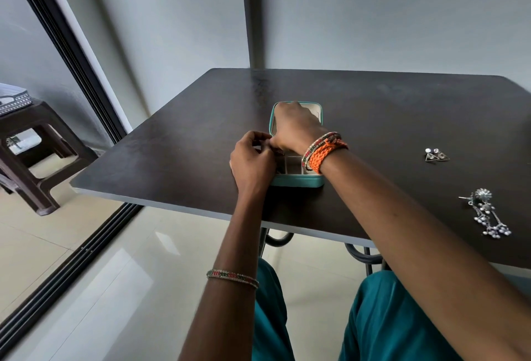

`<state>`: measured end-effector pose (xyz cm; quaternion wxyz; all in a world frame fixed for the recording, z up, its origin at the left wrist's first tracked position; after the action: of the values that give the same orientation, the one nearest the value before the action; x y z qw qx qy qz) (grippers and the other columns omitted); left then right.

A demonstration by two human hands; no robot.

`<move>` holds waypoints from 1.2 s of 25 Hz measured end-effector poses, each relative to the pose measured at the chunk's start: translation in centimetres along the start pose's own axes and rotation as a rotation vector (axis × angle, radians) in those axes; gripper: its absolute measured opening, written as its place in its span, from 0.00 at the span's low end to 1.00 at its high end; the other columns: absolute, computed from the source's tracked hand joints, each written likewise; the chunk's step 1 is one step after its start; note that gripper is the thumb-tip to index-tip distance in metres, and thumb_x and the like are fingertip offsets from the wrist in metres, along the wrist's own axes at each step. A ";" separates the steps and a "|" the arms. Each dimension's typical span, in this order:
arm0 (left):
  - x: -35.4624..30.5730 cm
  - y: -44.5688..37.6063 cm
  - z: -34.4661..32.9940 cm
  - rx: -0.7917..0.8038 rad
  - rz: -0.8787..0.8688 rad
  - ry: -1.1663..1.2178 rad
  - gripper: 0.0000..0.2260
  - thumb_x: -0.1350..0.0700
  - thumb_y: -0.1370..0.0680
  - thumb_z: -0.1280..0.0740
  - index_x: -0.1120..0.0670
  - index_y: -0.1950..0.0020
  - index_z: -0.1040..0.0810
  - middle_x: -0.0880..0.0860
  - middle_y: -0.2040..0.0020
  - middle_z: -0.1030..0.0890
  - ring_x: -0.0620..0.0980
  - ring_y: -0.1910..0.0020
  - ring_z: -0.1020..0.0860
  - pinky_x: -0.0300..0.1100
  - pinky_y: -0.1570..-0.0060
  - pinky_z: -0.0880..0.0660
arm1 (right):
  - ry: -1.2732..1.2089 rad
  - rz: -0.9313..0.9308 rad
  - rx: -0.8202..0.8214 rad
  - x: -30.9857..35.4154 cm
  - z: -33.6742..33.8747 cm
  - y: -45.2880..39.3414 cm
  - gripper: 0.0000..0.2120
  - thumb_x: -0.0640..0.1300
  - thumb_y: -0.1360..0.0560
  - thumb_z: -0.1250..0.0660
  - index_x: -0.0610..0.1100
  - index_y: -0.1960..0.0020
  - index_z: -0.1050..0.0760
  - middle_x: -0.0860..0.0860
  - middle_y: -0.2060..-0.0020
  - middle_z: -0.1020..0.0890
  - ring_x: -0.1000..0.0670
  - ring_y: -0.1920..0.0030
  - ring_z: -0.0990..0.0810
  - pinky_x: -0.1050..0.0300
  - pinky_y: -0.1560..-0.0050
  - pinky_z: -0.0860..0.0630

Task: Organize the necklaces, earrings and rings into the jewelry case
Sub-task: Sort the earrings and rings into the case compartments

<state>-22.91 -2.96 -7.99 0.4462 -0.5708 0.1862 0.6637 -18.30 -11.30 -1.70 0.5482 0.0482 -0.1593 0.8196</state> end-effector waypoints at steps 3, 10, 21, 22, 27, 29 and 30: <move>0.1 -0.1 0.0 -0.012 0.021 0.019 0.08 0.62 0.25 0.37 0.53 0.55 0.19 0.44 0.64 0.21 0.49 0.60 0.19 0.50 0.54 0.20 | -0.033 -0.033 0.039 -0.5 -0.3 -0.3 0.14 0.41 0.28 0.30 0.38 0.45 0.27 0.40 0.44 0.22 0.39 0.46 0.21 0.52 0.51 0.24; -0.5 0.3 0.2 -0.017 0.034 0.029 0.04 0.55 0.27 0.35 0.50 0.57 0.20 0.49 0.59 0.17 0.46 0.59 0.19 0.46 0.52 0.21 | -0.272 -0.132 0.046 -3.1 0.1 0.4 0.08 0.44 0.30 0.27 0.41 0.53 0.18 0.44 0.54 0.17 0.45 0.55 0.17 0.56 0.59 0.22; 0.0 0.1 0.0 0.029 0.028 0.015 0.05 0.58 0.29 0.34 0.49 0.60 0.19 0.50 0.62 0.16 0.49 0.61 0.17 0.49 0.55 0.20 | -0.395 -0.112 -0.071 -3.4 -0.8 2.4 0.07 0.37 0.28 0.33 0.45 0.57 0.17 0.48 0.55 0.17 0.48 0.54 0.19 0.56 0.53 0.21; -0.1 0.1 0.1 0.027 0.028 0.015 0.06 0.58 0.29 0.35 0.50 0.59 0.19 0.50 0.62 0.17 0.49 0.61 0.17 0.48 0.55 0.20 | -0.394 -0.094 -0.080 -3.4 -0.7 2.6 0.08 0.36 0.29 0.33 0.45 0.57 0.16 0.49 0.55 0.17 0.49 0.54 0.19 0.57 0.54 0.22; -1.0 0.6 0.6 -0.030 -0.002 0.070 0.07 0.60 0.27 0.38 0.54 0.56 0.19 0.51 0.62 0.18 0.45 0.65 0.19 0.40 0.61 0.22 | -0.457 -0.036 -0.155 -3.7 1.1 3.9 0.10 0.35 0.30 0.36 0.45 0.60 0.17 0.51 0.62 0.19 0.50 0.59 0.19 0.54 0.55 0.20; -1.4 0.9 1.0 -0.107 -0.088 0.033 0.07 0.57 0.28 0.38 0.51 0.58 0.20 0.50 0.60 0.18 0.48 0.61 0.20 0.46 0.56 0.22 | -0.458 -0.016 -0.186 -4.4 2.3 5.0 0.10 0.35 0.30 0.35 0.46 0.61 0.17 0.51 0.62 0.18 0.51 0.59 0.19 0.53 0.56 0.20; -1.9 1.4 1.1 -0.143 -0.153 -0.029 0.07 0.55 0.29 0.38 0.50 0.58 0.20 0.49 0.59 0.18 0.50 0.57 0.21 0.49 0.53 0.24 | -0.455 -0.013 -0.191 -5.0 2.9 5.7 0.10 0.36 0.30 0.35 0.47 0.60 0.17 0.52 0.61 0.18 0.52 0.59 0.19 0.54 0.55 0.20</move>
<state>-24.72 -3.58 -6.33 0.4561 -0.6040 0.0877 0.6477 -21.86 -18.60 -1.44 0.5053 0.1806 -0.3553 0.7654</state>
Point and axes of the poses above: each hand's wrist, its own y-axis away from the middle knuckle, its own z-axis out of the back of the hand, x = y × z, the point moved 4 cm from there along -y, towards the middle knuckle
